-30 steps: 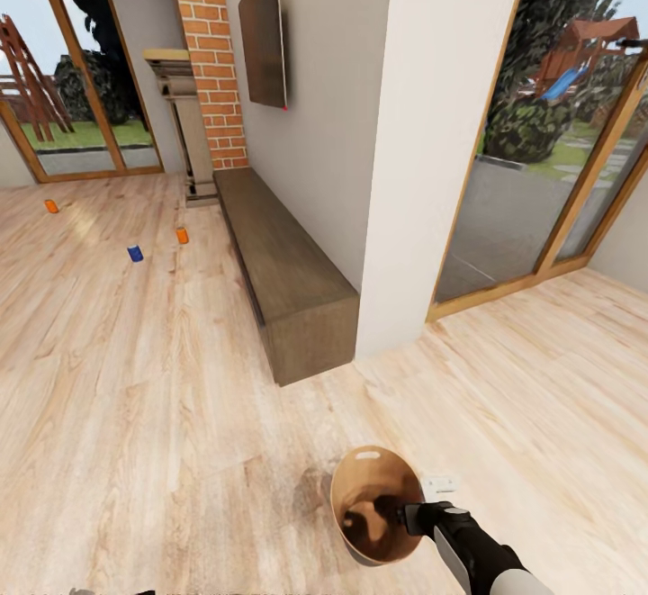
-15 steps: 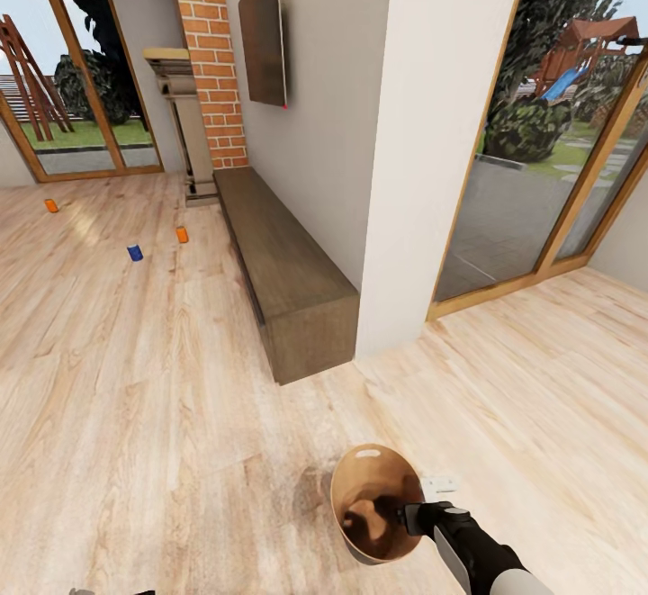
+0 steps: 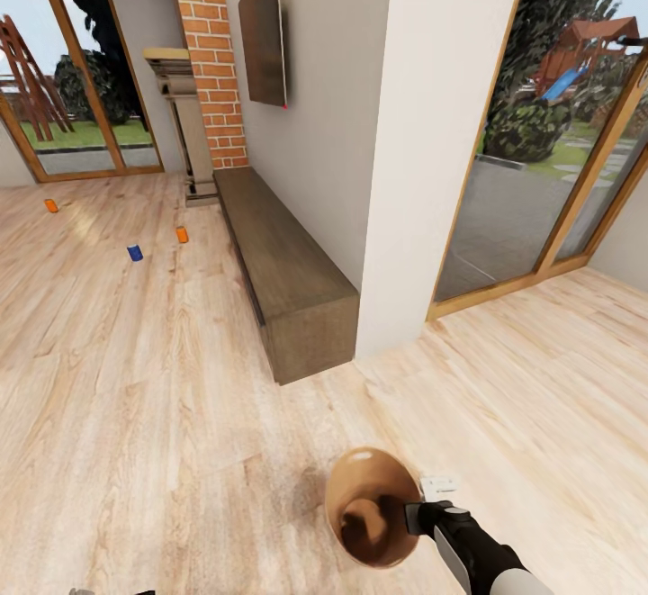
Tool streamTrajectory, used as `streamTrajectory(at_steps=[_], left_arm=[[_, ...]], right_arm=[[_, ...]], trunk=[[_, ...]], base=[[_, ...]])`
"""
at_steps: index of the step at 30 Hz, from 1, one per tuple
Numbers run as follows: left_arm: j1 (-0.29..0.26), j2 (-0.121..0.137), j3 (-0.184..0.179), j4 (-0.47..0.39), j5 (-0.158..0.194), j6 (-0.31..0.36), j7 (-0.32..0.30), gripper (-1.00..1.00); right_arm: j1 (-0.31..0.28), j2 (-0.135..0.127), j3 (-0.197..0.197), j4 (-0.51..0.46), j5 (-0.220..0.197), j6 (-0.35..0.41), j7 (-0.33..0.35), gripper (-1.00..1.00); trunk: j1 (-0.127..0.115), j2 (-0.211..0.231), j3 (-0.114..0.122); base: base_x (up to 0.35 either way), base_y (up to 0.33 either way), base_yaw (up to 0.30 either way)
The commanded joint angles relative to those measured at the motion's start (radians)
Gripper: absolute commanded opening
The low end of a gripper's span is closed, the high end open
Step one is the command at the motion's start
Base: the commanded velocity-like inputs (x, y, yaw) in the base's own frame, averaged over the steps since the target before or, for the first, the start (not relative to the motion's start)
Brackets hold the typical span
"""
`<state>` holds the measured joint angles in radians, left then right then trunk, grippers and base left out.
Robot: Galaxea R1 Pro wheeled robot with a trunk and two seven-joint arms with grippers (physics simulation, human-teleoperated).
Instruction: Put the three can of soda from the living room inside the tash can in the kitchen.
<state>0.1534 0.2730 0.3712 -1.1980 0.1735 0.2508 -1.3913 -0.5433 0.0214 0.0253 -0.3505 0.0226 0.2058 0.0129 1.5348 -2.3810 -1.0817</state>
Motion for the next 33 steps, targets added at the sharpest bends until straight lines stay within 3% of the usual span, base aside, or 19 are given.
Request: streamTrajectory(at_steps=[1,21,33], left_arm=[[0.0,0.0,0.0,0.0,0.0,0.0,0.0,1.0],[0.0,0.0,0.0,0.0,0.0,0.0,0.0,1.0],[0.0,0.0,0.0,0.0,0.0,-0.001,0.0,1.0]], right_arm=[[0.0,0.0,0.002,0.001,-0.006,0.0,0.001,-1.0],[0.0,0.0,0.003,0.001,-0.007,0.0,0.001,-1.0],[-0.001,0.0,0.003,-0.014,-0.006,0.006,-0.003,-1.0]], trunk=[[0.0,0.0,0.0],[0.0,0.0,0.0],[0.0,0.0,0.016]], base=[[0.0,0.0,0.0],[0.0,0.0,0.0],[0.0,0.0,0.0]])
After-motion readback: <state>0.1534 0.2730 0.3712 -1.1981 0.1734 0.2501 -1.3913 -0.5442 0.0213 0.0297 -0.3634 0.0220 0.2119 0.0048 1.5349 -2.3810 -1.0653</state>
